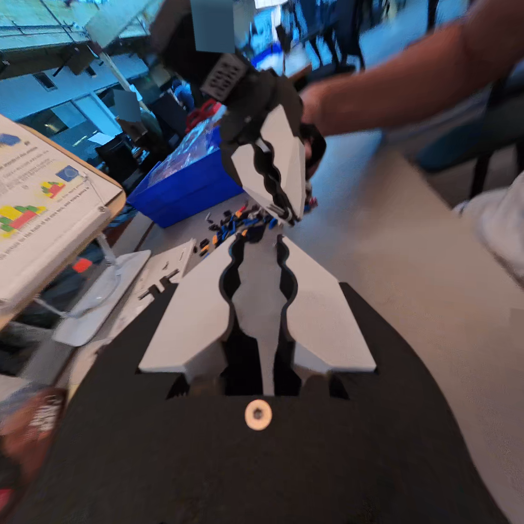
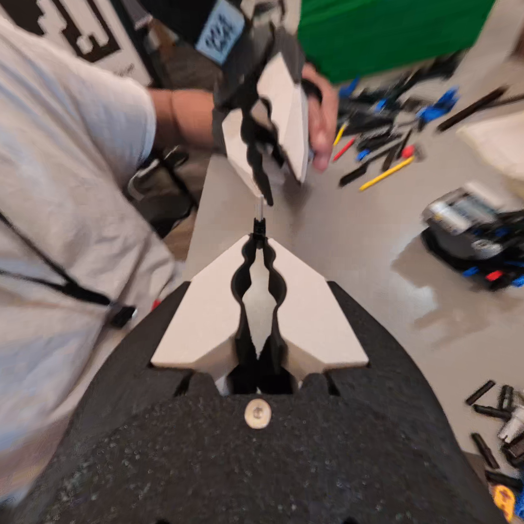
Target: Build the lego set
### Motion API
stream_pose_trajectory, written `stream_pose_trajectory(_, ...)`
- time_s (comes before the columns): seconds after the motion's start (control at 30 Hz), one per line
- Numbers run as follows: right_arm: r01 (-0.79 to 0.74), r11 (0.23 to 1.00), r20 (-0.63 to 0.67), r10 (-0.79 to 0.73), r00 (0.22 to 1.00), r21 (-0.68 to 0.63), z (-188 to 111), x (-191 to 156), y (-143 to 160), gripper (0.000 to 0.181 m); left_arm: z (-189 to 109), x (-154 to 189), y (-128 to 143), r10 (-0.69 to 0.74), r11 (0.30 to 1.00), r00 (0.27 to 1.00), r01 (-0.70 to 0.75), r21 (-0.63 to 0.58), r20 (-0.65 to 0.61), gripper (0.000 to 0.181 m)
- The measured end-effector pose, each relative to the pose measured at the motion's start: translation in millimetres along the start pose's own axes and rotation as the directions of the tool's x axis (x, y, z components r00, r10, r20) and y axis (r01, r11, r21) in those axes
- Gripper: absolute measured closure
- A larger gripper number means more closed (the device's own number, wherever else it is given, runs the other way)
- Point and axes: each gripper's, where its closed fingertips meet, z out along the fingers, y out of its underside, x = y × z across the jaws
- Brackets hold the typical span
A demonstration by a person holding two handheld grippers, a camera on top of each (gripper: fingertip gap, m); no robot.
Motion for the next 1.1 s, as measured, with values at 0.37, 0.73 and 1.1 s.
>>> stream_pose_trajectory(0.37,0.071,0.814,0.488,0.273,0.829,-0.576,-6,-26,53,0.178,21,56,6,0.296,0.948,0.949,-0.306,-0.093,-0.105,0.160)
stream_pose_trajectory(0.73,0.097,0.733,0.505,0.360,0.785,-0.673,4,-26,65,0.178,23,73,22,0.307,0.928,0.930,-0.340,-0.153,-0.202,0.173)
stream_pose_trajectory(1.1,-0.046,0.791,0.263,0.257,0.930,-0.610,-9,16,56,0.151,37,54,30,0.037,0.955,0.993,-0.067,-0.290,-0.108,0.178)
